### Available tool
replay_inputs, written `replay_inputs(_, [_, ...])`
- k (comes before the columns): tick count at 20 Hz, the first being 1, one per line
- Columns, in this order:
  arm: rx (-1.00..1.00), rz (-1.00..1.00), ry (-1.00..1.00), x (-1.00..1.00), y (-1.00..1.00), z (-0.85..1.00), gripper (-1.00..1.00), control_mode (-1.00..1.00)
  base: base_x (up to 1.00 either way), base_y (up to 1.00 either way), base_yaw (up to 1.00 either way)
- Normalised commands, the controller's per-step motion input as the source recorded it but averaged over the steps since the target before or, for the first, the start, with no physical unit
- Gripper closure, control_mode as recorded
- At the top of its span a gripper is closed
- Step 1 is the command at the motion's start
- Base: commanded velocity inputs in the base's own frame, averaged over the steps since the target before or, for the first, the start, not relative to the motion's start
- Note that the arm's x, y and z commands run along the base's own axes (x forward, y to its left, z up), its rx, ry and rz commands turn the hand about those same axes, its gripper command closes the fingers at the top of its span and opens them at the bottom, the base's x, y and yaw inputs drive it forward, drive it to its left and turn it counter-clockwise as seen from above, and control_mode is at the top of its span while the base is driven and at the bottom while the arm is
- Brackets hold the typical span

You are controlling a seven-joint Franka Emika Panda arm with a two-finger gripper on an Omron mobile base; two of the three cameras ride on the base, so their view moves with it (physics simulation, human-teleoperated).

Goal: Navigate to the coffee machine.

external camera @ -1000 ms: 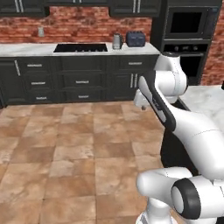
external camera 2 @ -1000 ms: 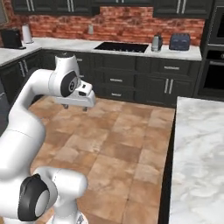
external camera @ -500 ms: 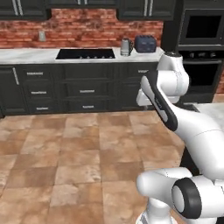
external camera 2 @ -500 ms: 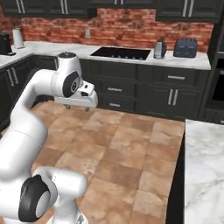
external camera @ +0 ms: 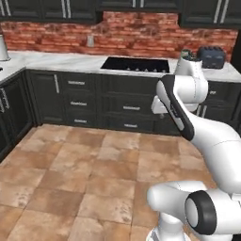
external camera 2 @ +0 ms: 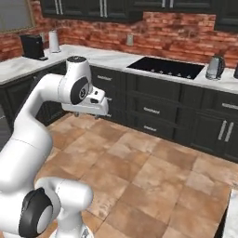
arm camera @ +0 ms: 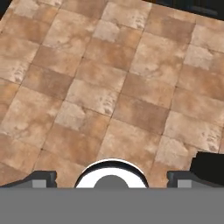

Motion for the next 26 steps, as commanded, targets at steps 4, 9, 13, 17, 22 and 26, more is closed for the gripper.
replay_inputs(4, [0.00,0.00,0.00,0.00,0.00,0.00,-1.00,1.00,1.00,0.00,0.59])
replay_inputs(9, [0.00,0.00,0.00,0.00,0.00,0.00,-1.00,1.00,1.00,0.00,0.57])
replay_inputs(13, [0.00,0.00,0.00,0.00,0.00,0.00,-1.00,1.00,1.00,-0.01,0.54])
replay_inputs(17, [0.00,0.00,0.00,0.00,0.00,0.00,-1.00,1.00,1.00,-0.15,0.51])
replay_inputs(22, [0.00,0.00,0.00,0.00,0.00,0.00,-1.00,1.00,1.00,-0.41,0.45])
replay_inputs(26, [0.00,0.00,0.00,0.00,0.00,0.00,-1.00,1.00,1.00,-0.64,0.40])
